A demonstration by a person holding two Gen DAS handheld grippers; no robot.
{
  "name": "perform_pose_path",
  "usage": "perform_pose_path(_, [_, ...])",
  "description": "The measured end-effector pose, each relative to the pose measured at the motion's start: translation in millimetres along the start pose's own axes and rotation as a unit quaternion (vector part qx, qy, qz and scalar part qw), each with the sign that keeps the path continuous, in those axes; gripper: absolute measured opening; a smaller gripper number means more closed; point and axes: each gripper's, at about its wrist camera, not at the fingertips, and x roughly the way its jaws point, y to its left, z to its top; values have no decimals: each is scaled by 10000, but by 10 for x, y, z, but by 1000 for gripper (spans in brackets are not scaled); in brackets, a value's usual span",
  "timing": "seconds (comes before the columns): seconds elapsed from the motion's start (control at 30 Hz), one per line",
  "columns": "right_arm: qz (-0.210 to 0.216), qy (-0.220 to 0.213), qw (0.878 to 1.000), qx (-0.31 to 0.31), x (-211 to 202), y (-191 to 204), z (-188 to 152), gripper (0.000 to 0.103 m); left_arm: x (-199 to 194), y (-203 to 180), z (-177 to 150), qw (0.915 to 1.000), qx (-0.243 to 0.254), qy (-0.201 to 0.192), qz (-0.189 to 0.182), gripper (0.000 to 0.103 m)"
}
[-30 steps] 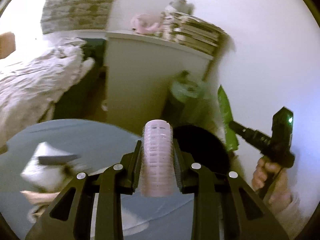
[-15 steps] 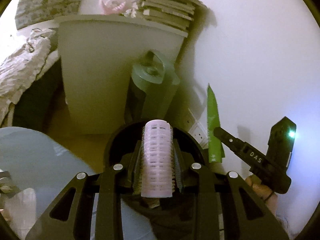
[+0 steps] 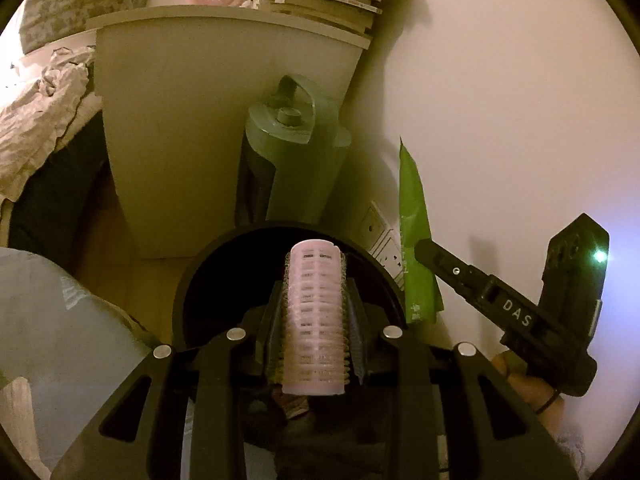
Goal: Collect trash
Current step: 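Carry the pink roller and green packet over the black bin and open both tools, then grasp the tan paper scrap with the right tool while the left tool grasps the Doublemint pack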
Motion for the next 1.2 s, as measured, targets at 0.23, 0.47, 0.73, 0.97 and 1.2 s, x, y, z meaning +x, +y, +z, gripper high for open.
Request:
perform_pose_path(0.23, [-45, -2, 10000, -2, -4, 15, -22, 24, 23, -12, -9, 10000, -18, -28, -59, 30])
perform_pose_path(0.47, [-205, -75, 9997, 63, -18, 24, -45, 53, -80, -14, -33, 9997, -62, -231, -56, 77])
perform_pose_path(0.73, [-292, 29, 9995, -89, 41, 93, -73, 53, -452, 34, -126, 9992, -64, -403, -53, 78])
perform_pose_path(0.97, [-301, 144, 9987, -390, 93, 257, -150, 65, -1188, 465, -375, 9955, -440, -779, 308, 83])
perform_pose_path(1.2, [34, 426, 9901, -1335, 172, 814, -409, 69, -1954, 1186, -938, 9835, -956, -929, 1220, 83])
